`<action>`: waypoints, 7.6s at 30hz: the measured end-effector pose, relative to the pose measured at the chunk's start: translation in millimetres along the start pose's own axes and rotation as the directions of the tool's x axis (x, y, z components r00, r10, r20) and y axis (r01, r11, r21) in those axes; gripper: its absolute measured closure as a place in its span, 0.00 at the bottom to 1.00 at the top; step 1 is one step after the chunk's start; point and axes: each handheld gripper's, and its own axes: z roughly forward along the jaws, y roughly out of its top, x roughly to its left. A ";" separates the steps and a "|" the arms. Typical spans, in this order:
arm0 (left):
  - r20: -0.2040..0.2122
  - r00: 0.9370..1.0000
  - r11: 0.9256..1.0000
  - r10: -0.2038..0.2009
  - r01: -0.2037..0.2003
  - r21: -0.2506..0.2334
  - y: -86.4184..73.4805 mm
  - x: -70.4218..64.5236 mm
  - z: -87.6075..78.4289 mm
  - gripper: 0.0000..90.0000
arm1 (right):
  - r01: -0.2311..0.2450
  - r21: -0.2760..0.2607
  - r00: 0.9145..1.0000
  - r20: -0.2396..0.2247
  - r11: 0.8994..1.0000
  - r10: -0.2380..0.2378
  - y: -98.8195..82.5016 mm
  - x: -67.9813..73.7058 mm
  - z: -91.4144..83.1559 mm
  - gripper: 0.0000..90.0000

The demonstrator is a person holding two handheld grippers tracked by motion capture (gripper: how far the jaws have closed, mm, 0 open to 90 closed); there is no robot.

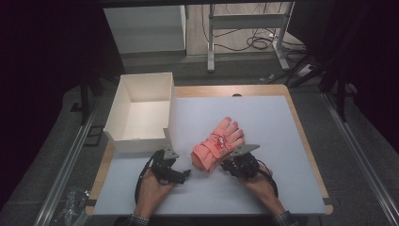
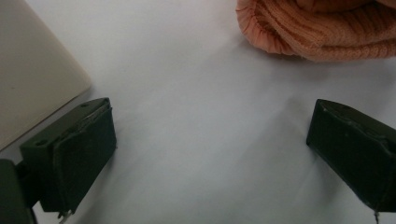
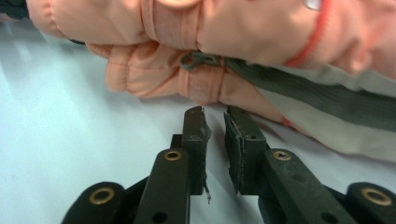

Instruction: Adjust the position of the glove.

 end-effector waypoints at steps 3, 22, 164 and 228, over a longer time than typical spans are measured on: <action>0.002 1.000 1.000 -0.005 0.005 0.001 -0.1 -0.1 -0.1 0.02 | 0.000 -0.010 1.000 0.016 1.000 0.000 -4.2 -2.5 -7.3 0.82; 0.067 0.998 1.000 -0.007 0.007 -0.002 1.3 -0.8 -7.8 0.01 | -0.087 -0.056 0.972 0.215 0.995 0.097 -45.7 -45.9 -56.9 0.47; -0.027 0.997 0.985 0.069 -0.064 0.158 223.5 15.7 -39.2 0.47 | -0.191 -0.063 0.921 0.332 0.980 0.201 -62.9 -76.2 -63.7 0.19; -0.347 0.849 0.839 -0.399 0.490 0.235 131.6 171.8 -7.2 0.43 | -0.188 -0.064 0.921 0.334 0.980 0.199 -63.0 -76.4 -63.7 0.19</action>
